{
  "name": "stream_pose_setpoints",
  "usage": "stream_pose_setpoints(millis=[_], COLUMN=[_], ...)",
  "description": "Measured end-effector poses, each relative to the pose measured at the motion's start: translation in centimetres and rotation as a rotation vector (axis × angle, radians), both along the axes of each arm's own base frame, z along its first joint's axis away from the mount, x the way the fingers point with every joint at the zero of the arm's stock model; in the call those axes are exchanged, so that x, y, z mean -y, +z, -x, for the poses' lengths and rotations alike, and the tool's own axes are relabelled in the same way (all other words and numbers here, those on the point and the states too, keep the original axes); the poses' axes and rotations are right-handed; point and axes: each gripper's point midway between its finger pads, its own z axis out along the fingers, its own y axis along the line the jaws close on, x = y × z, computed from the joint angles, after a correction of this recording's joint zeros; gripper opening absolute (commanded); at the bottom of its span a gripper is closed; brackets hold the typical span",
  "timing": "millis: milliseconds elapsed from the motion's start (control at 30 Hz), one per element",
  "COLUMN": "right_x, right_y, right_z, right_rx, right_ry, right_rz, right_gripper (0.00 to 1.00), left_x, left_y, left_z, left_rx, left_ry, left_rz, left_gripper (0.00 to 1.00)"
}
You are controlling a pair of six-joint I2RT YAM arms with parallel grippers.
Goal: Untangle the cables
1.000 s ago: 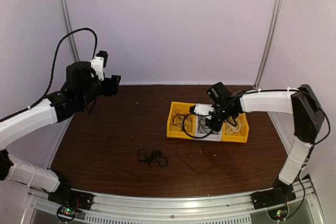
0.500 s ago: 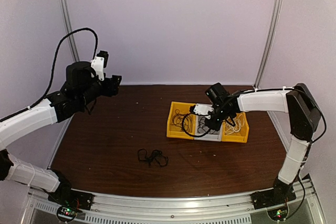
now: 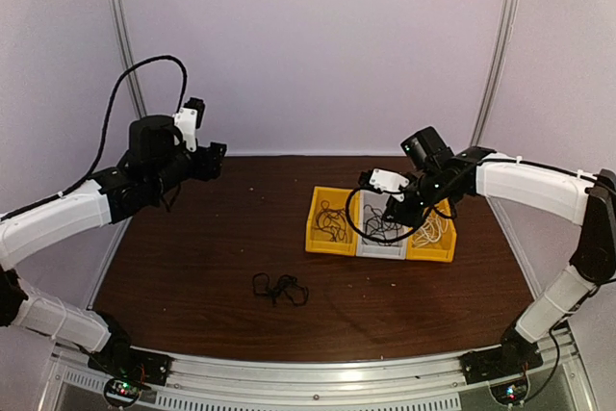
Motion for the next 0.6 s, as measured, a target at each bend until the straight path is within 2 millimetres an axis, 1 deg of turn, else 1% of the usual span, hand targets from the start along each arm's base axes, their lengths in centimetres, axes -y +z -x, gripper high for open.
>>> stream_pose_setpoints(millis=[167,267,367,433,500,600], right_x=[-1.6,-3.3,-5.4,-6.7,-8.2,-10.4], right_y=[1.5,2.2,3.0,3.4,3.6,3.0], right_z=[2.0,3.2,4.7,5.9,7.0,8.5], right_rx=[-0.021,-0.028,-0.031,-0.031,-0.029,-0.044], right_ry=[0.089,0.157,0.243,0.297,0.351,0.422], right_rz=[-0.065,-0.102,-0.138,-0.160,-0.179,-0.187], right_gripper=[0.39,0.40,0.40,0.40,0.40,0.40], left_x=[-0.2,0.0,0.7,1.0,1.0,0.5], left_y=[-0.3,-1.1,-1.4,-1.9,-3.1,-7.0], left_z=[-0.2,-0.4,-0.2,0.7,2.1,5.3], left_rx=[-0.003,-0.048,-0.122,-0.163,-0.211,-0.326], left_ry=[0.012,0.012,-0.020,-0.049,-0.076,-0.116], left_rz=[-0.024,-0.050,-0.041,-0.004,0.038,0.101], left_gripper=[0.75,0.72,0.71,0.69,0.67,0.65])
